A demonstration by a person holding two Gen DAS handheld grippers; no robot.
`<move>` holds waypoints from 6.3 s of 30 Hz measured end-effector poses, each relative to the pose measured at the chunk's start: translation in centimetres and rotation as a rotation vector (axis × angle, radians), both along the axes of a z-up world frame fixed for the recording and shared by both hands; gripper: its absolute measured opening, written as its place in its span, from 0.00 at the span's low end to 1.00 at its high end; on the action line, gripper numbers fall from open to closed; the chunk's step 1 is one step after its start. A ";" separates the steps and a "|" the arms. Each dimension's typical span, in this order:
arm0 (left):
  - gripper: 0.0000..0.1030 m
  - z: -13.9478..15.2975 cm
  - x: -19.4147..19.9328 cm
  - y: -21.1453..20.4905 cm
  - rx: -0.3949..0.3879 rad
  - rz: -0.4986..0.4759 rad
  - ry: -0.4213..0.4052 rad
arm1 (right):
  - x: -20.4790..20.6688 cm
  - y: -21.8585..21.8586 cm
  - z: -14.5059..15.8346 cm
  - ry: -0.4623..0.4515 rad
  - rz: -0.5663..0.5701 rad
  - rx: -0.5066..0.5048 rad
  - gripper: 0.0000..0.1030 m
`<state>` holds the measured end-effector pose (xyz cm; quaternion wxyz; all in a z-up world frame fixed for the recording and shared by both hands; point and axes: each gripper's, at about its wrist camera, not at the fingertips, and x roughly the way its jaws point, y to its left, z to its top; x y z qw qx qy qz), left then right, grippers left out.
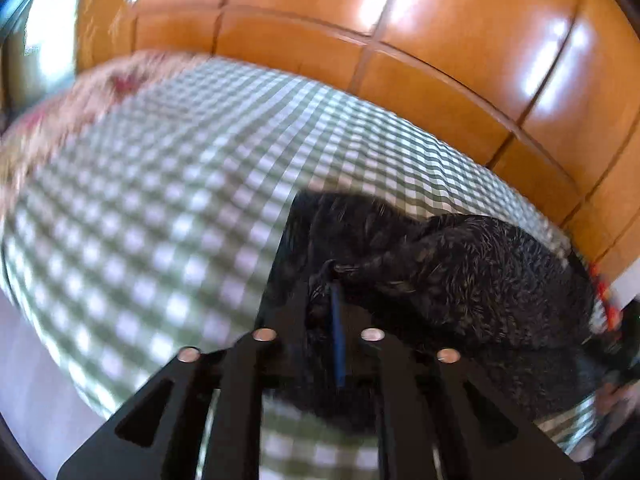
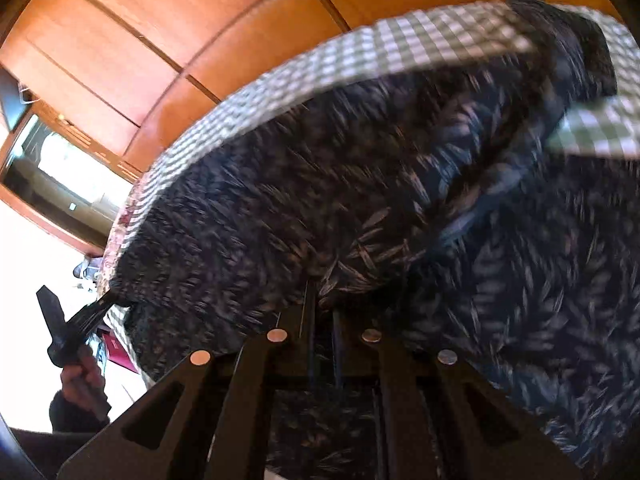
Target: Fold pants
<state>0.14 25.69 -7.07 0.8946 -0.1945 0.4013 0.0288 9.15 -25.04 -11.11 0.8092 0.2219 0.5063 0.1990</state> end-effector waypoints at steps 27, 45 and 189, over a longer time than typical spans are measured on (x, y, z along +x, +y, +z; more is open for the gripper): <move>0.57 0.0 -4.1 -0.2 -0.767 0.110 -0.066 | 1.2 -0.6 -1.1 -0.002 -0.015 0.019 0.05; 0.04 5.8 7.1 0.1 -0.496 0.126 -0.159 | 2.9 -2.9 5.9 -0.153 -0.086 0.121 0.05; 0.00 -1.5 0.0 -37.8 0.039 -1.150 0.041 | -12.4 -37.8 1.9 0.053 -0.905 -0.207 0.11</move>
